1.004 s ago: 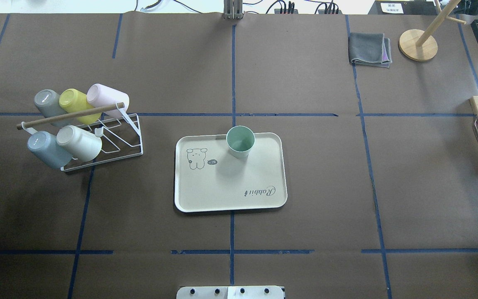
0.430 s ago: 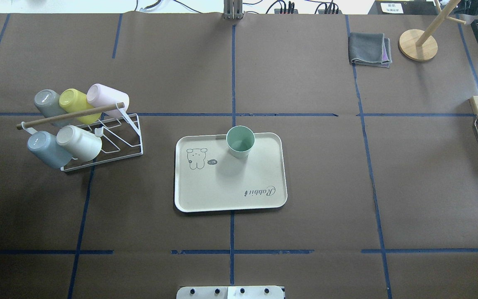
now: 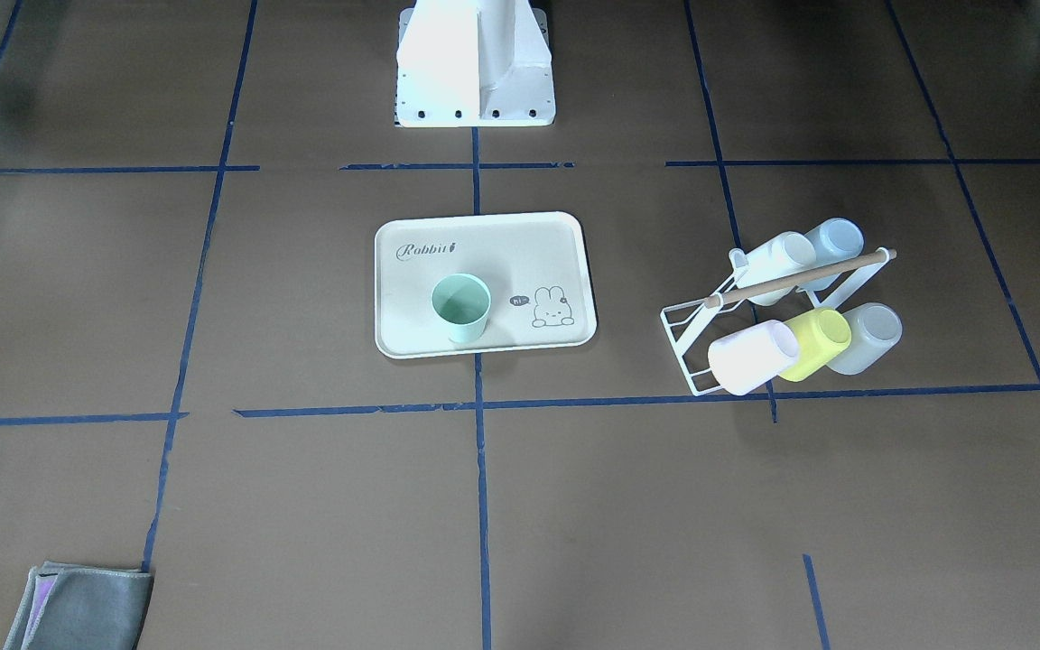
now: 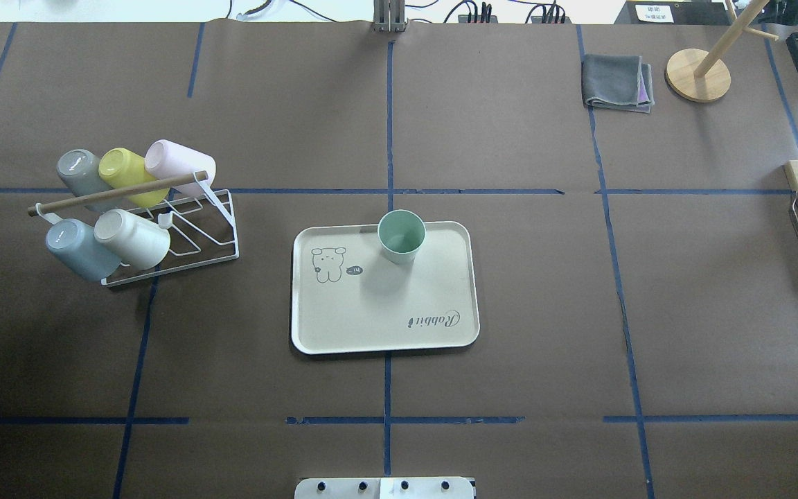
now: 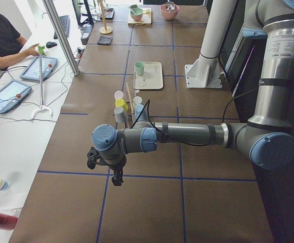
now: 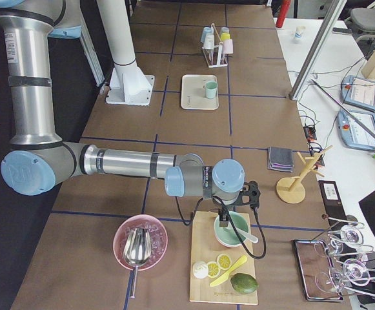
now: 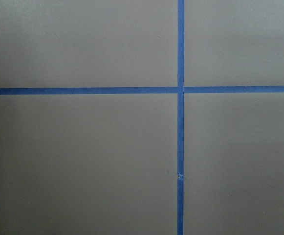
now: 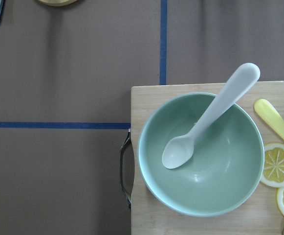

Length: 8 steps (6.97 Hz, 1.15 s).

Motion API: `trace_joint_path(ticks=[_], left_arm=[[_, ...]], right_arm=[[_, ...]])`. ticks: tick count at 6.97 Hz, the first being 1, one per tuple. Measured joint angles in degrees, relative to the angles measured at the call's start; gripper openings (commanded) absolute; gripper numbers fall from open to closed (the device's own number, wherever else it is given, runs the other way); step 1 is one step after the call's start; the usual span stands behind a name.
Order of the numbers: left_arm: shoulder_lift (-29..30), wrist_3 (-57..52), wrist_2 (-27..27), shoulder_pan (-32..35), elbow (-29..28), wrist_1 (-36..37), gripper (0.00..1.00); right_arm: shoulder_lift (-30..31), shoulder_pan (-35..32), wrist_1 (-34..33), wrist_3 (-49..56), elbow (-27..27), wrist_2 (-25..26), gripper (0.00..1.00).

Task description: Pick up and place green cup on tray

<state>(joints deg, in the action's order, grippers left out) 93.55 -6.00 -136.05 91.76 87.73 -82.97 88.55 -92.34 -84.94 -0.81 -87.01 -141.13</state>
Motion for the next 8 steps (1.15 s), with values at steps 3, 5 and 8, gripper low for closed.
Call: trace_joint_path(ticks=[3, 5, 8], left_arm=[[0.0, -0.1, -0.1, 0.0, 0.2, 0.0, 1.0], [0.0, 0.0, -0.1, 0.0, 0.5, -0.2, 1.0], [0.0, -0.1, -0.1, 0.0, 0.2, -0.7, 1.0]], right_arm=[[-0.2, -2.0, -4.5, 3.6, -0.1, 1.5, 1.0], [-0.2, -2.3, -4.4, 3.7, 0.0, 2.5, 1.0], [-0.4, -2.3, -4.3, 3.5, -0.1, 2.8, 1.0]])
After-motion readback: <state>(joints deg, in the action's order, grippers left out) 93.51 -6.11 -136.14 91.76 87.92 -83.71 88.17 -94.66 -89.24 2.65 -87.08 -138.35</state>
